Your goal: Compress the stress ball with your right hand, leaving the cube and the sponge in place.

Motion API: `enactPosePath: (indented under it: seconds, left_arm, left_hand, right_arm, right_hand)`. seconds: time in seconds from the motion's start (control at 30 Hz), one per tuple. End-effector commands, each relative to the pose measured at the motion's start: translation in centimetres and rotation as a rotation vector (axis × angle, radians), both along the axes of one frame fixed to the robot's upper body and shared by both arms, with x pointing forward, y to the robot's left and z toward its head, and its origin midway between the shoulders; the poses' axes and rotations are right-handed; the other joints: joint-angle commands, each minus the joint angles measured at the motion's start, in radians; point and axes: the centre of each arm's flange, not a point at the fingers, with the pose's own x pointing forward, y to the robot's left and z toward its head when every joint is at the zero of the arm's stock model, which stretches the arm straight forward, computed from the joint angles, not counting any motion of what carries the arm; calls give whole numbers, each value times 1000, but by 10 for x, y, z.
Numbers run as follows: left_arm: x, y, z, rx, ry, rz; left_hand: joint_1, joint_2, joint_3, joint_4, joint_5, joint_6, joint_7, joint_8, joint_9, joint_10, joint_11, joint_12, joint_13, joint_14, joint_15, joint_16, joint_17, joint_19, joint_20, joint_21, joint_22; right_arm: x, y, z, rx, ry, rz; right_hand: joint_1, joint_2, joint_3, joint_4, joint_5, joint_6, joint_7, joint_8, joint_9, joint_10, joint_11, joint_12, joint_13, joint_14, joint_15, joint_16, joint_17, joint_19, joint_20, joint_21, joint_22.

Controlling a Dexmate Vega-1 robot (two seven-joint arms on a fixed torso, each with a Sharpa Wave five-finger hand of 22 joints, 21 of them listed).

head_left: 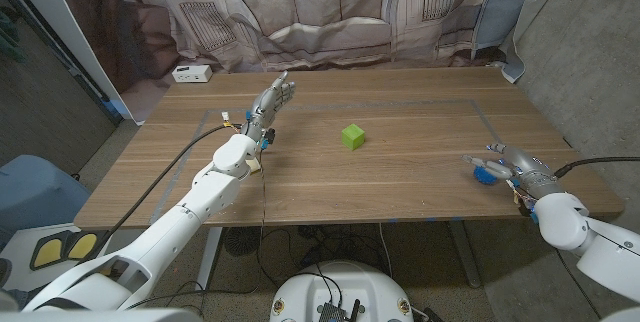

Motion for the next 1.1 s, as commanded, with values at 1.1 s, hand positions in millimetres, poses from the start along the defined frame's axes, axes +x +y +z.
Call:
enactPosePath:
  seconds: [1.1]
  left_arm:
    - [-17, 10, -2, 60, 0, 11]
  left_hand:
    - [5, 9, 11, -5, -5, 5, 2, 0, 5, 2, 3, -2, 4, 7, -1, -2, 2, 5, -11, -1, 1]
  right_arm:
    - [33, 46, 29, 185, -321, 247]
  right_hand:
    - [-13, 8, -2, 1, 16, -21, -16, 0, 3, -32, -7, -2, 0, -34, -10, -3, -7, -22, -10, 8, 1]
